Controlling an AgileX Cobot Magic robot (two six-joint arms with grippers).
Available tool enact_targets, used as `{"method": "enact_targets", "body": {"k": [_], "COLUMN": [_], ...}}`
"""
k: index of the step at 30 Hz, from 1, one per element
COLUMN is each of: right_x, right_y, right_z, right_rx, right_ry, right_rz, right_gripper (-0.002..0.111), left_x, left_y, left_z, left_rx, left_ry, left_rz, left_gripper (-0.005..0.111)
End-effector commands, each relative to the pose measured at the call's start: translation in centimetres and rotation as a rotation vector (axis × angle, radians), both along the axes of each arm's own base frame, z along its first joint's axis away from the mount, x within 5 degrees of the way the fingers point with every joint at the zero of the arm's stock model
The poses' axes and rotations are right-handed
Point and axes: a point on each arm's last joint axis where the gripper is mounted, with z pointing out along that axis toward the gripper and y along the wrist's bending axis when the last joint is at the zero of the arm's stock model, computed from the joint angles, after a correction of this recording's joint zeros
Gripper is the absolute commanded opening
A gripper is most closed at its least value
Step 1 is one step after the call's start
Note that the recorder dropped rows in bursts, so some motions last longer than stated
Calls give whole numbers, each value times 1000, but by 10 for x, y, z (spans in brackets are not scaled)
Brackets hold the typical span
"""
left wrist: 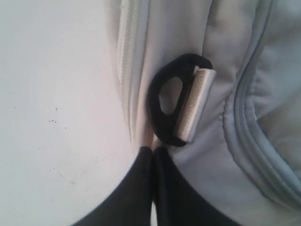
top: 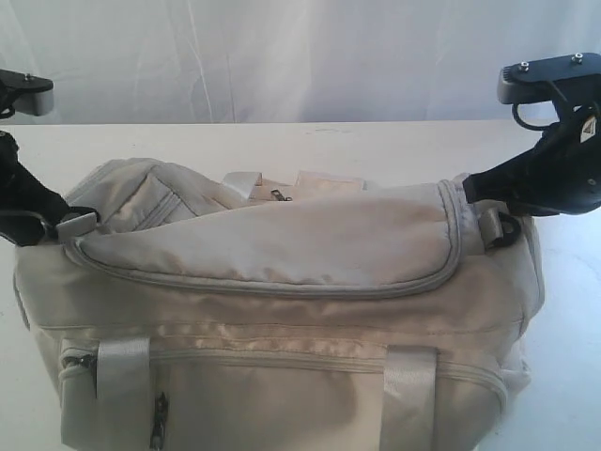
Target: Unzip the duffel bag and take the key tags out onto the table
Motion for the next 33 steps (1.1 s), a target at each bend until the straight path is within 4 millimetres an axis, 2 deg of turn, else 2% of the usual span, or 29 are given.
{"method": "enact_targets", "body": {"k": [1, 6, 8, 13, 14, 15, 16, 17, 18, 19, 20, 21, 23, 24, 26, 28, 30, 33], "right_x": [2, 1, 1, -2, -3, -5, -7, -11, -15, -22, -25, -29, -33, -33, -36, -39, -41, -46], "right_y": [0, 0, 0, -1, -1, -1, -1, 1, 3, 9, 12, 23, 40, 48, 58, 64, 66, 66], "right_z": [20, 29, 32, 34, 35, 36, 39, 45, 49, 59, 63, 68, 68, 64, 53, 43, 34, 24], "right_rx": [-10, 4, 2, -7, -7, -7, -2, 33, 52, 94, 128, 202, 277, 293, 305, 306, 279, 245], "right_ry": [-110, -131, -112, -63, -57, -54, -64, -86, -101, -133, -150, -165, -151, -115, 4, 110, 199, 325], "right_rz": [12, 7, 4, 5, 4, 3, 2, -2, 11, 55, 83, 153, 276, 318, 370, 413, 446, 480], "right_gripper": [0, 0, 4, 33, 40, 50, 52, 53, 53, 53, 53, 53, 53, 53, 51, 49, 47, 47], "left_x": [4, 4, 3, 1, 1, 0, 0, -1, -1, 0, 0, 2, 6, 8, 17, 33, 52, 71], "left_y": [7, 7, 7, -1, -3, -5, -5, -5, -6, -6, -6, -6, -14, -23, -39, -51, -68, -92], "left_z": [19, 27, 27, 26, 27, 27, 27, 28, 30, 36, 40, 53, 79, 95, 108, 98, 76, 55], "left_rx": [72, 73, 73, 7, -9, -24, -26, -30, -30, -31, -31, -32, -117, -230, -390, -427, -460, -543], "left_ry": [-55, -54, -50, -34, -31, -29, -28, -30, -29, -39, -46, -78, -170, -229, -240, -154, -66, -55], "left_rz": [9, 10, -2, -84, -101, -137, -144, -144, -145, -145, -146, -147, -145, -156, -221, -265, -302, -349], "left_gripper": [0, 0, 0, 2, 5, 15, 20, 34, 42, 57, 62, 68, 68, 67, 65, 64, 64, 64]}}
